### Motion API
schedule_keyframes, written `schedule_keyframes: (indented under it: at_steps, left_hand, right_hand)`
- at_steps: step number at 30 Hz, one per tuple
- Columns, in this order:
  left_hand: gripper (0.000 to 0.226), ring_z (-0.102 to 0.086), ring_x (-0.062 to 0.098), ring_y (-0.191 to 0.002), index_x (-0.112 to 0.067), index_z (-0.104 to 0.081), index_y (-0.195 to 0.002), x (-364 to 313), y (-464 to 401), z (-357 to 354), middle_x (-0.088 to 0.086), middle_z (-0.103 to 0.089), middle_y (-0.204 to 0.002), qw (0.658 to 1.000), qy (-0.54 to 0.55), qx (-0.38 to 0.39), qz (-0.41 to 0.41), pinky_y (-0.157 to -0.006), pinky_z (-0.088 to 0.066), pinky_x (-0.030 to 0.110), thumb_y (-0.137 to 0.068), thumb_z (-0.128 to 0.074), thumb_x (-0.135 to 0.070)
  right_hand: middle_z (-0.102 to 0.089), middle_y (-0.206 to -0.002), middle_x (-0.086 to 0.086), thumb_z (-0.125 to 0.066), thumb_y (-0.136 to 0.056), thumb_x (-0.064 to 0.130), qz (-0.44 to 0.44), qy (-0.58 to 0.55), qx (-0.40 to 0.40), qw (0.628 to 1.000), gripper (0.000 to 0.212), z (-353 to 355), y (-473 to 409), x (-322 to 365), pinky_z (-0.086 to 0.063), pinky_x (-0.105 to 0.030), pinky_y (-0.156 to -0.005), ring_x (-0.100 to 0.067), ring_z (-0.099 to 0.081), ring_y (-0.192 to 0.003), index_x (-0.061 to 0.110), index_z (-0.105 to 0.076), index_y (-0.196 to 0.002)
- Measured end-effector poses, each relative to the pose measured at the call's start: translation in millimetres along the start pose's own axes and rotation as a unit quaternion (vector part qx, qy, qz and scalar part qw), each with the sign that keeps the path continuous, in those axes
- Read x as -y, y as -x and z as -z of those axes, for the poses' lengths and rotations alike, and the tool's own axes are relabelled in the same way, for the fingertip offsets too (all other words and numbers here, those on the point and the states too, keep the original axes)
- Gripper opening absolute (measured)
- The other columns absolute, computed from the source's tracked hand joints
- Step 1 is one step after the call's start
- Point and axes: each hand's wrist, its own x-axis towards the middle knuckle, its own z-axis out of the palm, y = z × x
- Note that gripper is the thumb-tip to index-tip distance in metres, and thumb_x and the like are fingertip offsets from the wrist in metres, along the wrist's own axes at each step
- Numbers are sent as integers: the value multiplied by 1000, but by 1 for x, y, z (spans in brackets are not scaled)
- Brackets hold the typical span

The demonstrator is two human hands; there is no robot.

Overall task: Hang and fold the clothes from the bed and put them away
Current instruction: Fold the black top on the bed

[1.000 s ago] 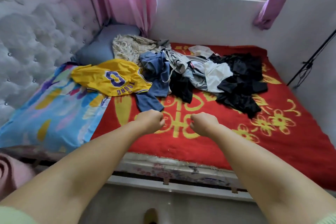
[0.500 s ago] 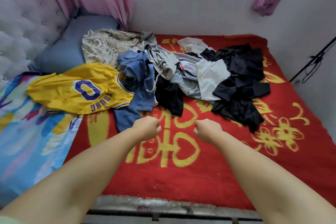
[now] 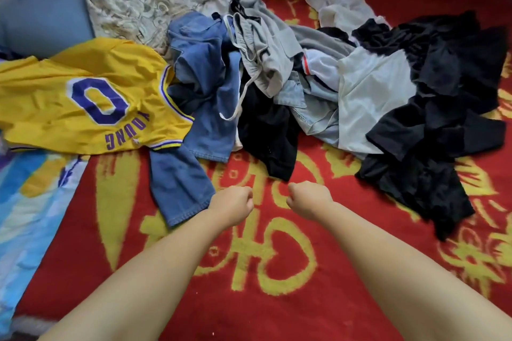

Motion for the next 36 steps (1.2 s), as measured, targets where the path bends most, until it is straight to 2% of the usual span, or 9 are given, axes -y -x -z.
schedule_keyframes:
  at_steps: [3,5,8,12,15,18,23,29,36]
  left_hand:
    - [35,-54,27,-107,-16,-48,-129,11,-48,-19,6,-53,-118,1000,-10,-12,-7,-74,-46,38,-95,-43,-23]
    - [53,-44,27,-119,-19,-30,-144,14,-84,-34,7,-43,-129,999,-31,-28,-22,-81,-45,40,-94,-47,-23]
    - [76,-23,27,-140,-24,-6,-153,17,-132,-49,11,-16,-155,996,-58,-45,-50,-98,-39,38,-92,-51,-15]
    - [86,7,23,-148,-28,6,-152,23,-180,-67,10,13,-159,987,-121,-58,-93,-113,-25,40,-90,-51,-10]
    - [75,3,21,-148,-24,-3,-153,24,-196,-72,10,3,-160,986,-129,-67,-81,-111,-26,43,-93,-47,-14]
    - [47,-33,27,-135,-16,-38,-141,19,-197,-64,12,-37,-144,991,-54,-88,-86,-101,-31,39,-95,-41,-8]
    - [18,-52,33,-94,-9,-49,-105,26,-160,-30,11,-56,-100,987,9,-112,-117,-70,-21,31,-93,-38,-4]
    - [15,-58,27,-94,-15,-49,-104,20,-95,19,2,-65,-97,980,-14,-172,-99,-80,-27,37,-99,-34,-16]
    - [16,-59,27,-94,-17,-49,-100,-8,12,44,3,-67,-97,977,-4,-166,-132,-78,-30,36,-100,-36,-25]
  right_hand:
    - [-51,-124,-8,-38,-98,26,-3,-30,-27,999,34,-18,-47,4,-40,-34,-66,-29,-52,-104,15,-40,-130]
    - [-30,-147,-8,-45,-96,28,-10,-51,-58,997,61,-30,-79,3,-44,-38,-83,-28,-36,-130,21,-17,-150]
    - [-1,-160,-7,-54,-94,29,-11,-57,-76,995,83,-43,-118,-1,-35,-39,-108,-25,-11,-146,28,3,-153]
    - [4,-161,-3,-58,-93,23,-18,-52,-69,996,88,-65,-148,-6,-19,-43,-118,-20,1,-149,25,7,-153]
    - [-26,-155,-5,-48,-93,2,-20,-148,-145,978,65,-72,-154,-10,-32,-38,-111,-21,-20,-145,18,-24,-151]
    - [-58,-117,-9,-39,-93,-1,-59,-302,-186,933,36,-59,-150,-12,-46,-41,-88,-27,-53,-109,11,-56,-122]
    - [-49,-76,-4,-36,-94,10,-48,-341,-153,926,12,-27,-125,13,-33,-37,-60,-28,-48,-72,12,-44,-85]
    - [-51,-75,-10,-34,-95,12,-45,-406,-141,902,19,26,-71,35,-38,-42,-64,-31,-47,-73,8,-42,-78]
    - [-54,-70,-8,-35,-92,14,-15,-324,-90,942,20,52,24,34,-35,-34,-54,-27,-50,-66,6,-46,-76]
